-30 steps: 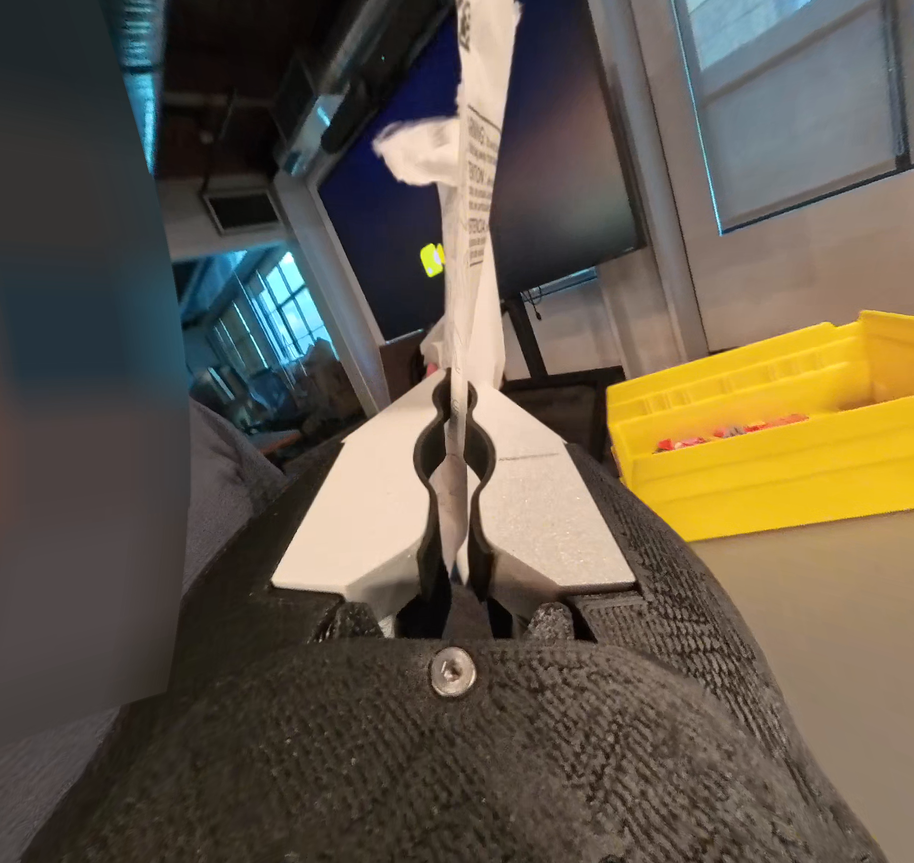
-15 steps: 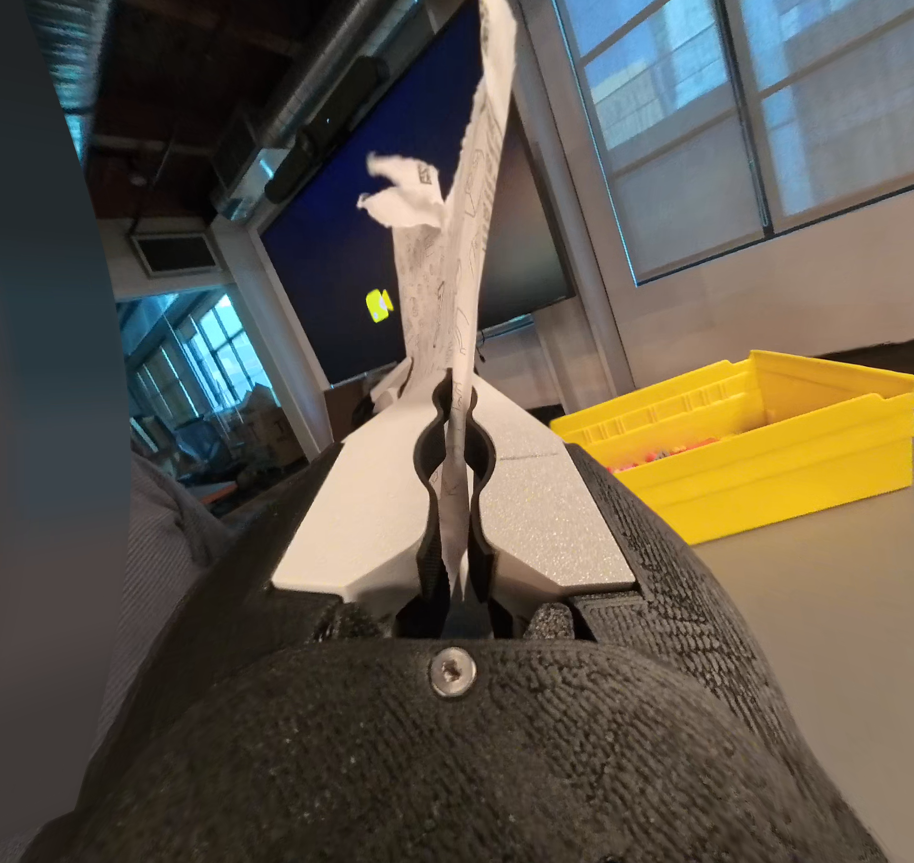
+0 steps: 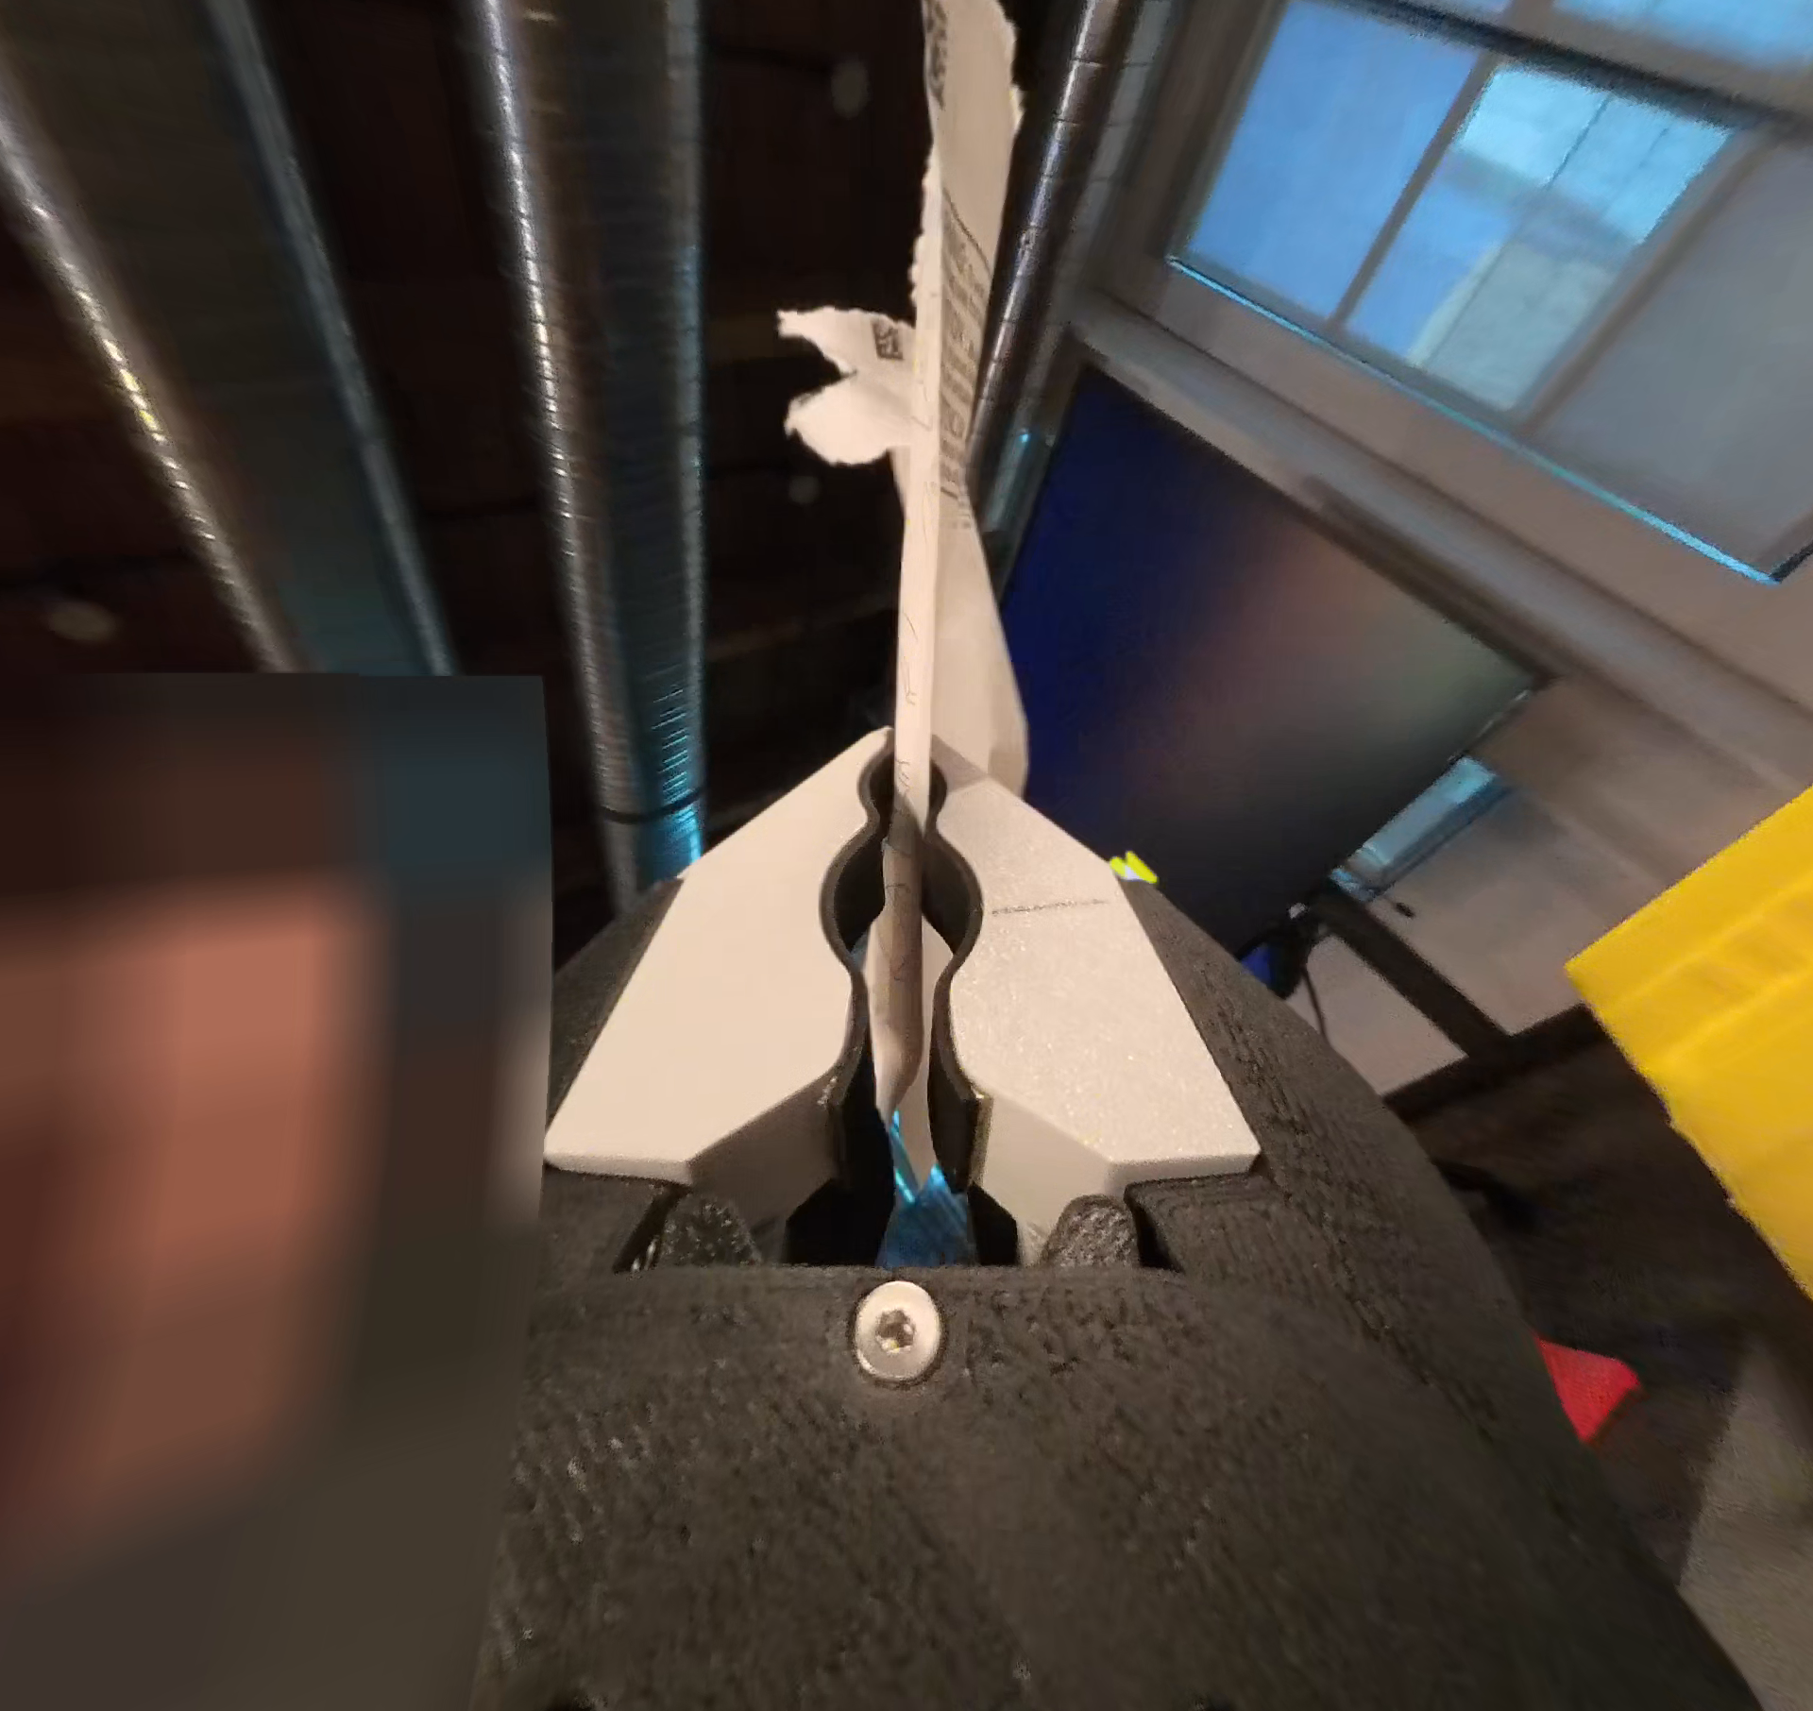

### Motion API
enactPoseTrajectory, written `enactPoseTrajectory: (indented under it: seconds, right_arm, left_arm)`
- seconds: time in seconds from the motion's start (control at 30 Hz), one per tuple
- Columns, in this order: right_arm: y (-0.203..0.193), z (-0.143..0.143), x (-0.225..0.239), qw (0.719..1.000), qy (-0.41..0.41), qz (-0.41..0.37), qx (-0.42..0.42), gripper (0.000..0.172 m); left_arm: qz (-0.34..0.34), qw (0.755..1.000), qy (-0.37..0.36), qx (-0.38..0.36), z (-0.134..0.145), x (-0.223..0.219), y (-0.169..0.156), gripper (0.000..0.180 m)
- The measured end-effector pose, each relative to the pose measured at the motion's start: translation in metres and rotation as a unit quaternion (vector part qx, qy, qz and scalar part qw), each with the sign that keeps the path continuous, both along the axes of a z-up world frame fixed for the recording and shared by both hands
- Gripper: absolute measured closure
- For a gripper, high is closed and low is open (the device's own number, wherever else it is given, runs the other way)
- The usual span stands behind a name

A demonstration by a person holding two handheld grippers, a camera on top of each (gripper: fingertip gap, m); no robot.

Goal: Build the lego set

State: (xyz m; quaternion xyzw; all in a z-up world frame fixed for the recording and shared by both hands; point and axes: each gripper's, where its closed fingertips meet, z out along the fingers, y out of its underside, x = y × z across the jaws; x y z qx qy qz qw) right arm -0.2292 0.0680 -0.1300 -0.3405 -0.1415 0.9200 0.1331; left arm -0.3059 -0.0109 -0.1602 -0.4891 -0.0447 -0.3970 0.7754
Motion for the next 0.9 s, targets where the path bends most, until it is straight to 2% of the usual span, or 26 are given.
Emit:
enactPoseTrajectory:
  seconds: [0.13, 0.2, 0.33, 0.4, 0.43, 0.47, 0.5, 0.53, 0.57, 0.6, 0.63, 0.7, 0.73, 0.77, 0.83, 0.9]
  right_arm:
    - [-0.012, -0.002, -0.010, 1.000, -0.010, 0.017, 0.005, 0.172]
    - [-0.016, -0.005, -0.014, 1.000, -0.019, 0.019, 0.010, 0.172]
    - [-0.015, -0.005, -0.014, 1.000, -0.015, 0.021, 0.006, 0.172]
    - [-0.006, 0.000, -0.005, 1.000, -0.006, -0.002, 0.011, 0.172]
    - [0.001, 0.003, 0.003, 1.000, -0.002, -0.022, 0.015, 0.172]
    - [0.009, 0.007, 0.012, 0.999, 0.001, -0.047, 0.023, 0.172]
    - [0.017, 0.011, 0.023, 0.997, 0.002, -0.074, 0.035, 0.172]
    - [0.024, 0.016, 0.034, 0.993, 0.002, -0.103, 0.048, 0.172]
    - [0.030, 0.021, 0.045, 0.989, 0.001, -0.131, 0.062, 0.172]
    - [0.035, 0.024, 0.055, 0.985, -0.001, -0.157, 0.075, 0.172]
    - [0.039, 0.028, 0.064, 0.980, -0.003, -0.179, 0.086, 0.172]
    - [0.045, 0.033, 0.080, 0.973, -0.003, -0.208, 0.100, 0.172]
    - [0.047, 0.035, 0.085, 0.971, -0.003, -0.218, 0.103, 0.172]
    - [0.049, 0.036, 0.090, 0.968, -0.003, -0.226, 0.106, 0.172]
    - [0.051, 0.037, 0.096, 0.966, -0.005, -0.235, 0.108, 0.172]
    - [0.052, 0.039, 0.100, 0.966, -0.003, -0.236, 0.109, 0.172]
  left_arm:
    - [-0.043, 0.998, -0.003, 0.047, 0.016, 0.017, -0.010, 0.133]
    - [-0.043, 0.997, 0.007, 0.064, 0.022, 0.021, -0.015, 0.145]
    - [-0.029, 0.998, 0.019, 0.061, 0.022, 0.019, -0.013, 0.147]
    - [0.020, 0.998, 0.040, 0.032, 0.013, 0.005, -0.004, 0.149]
    - [0.084, 0.994, 0.064, 0.000, 0.003, -0.012, 0.004, 0.139]
    - [0.171, 0.978, 0.107, -0.050, -0.013, -0.035, 0.015, 0.124]
    - [0.266, 0.942, 0.170, -0.116, -0.035, -0.062, 0.026, 0.108]
    - [0.332, 0.894, 0.241, -0.181, -0.058, -0.082, 0.034, 0.096]
    - [0.350, 0.856, 0.303, -0.232, -0.079, -0.091, 0.043, 0.087]
    - [0.344, 0.831, 0.342, -0.274, -0.099, -0.093, 0.051, 0.081]
    - [0.342, 0.810, 0.365, -0.306, -0.115, -0.095, 0.058, 0.083]
    - [0.354, 0.767, 0.398, -0.358, -0.141, -0.105, 0.068, 0.099]
    - [0.366, 0.746, 0.407, -0.379, -0.150, -0.112, 0.069, 0.113]
    - [0.370, 0.733, 0.414, -0.393, -0.157, -0.115, 0.071, 0.140]
    - [0.360, 0.727, 0.426, -0.401, -0.167, -0.111, 0.073, 0.171]
    - [0.364, 0.715, 0.446, -0.397, -0.169, -0.107, 0.073, 0.176]
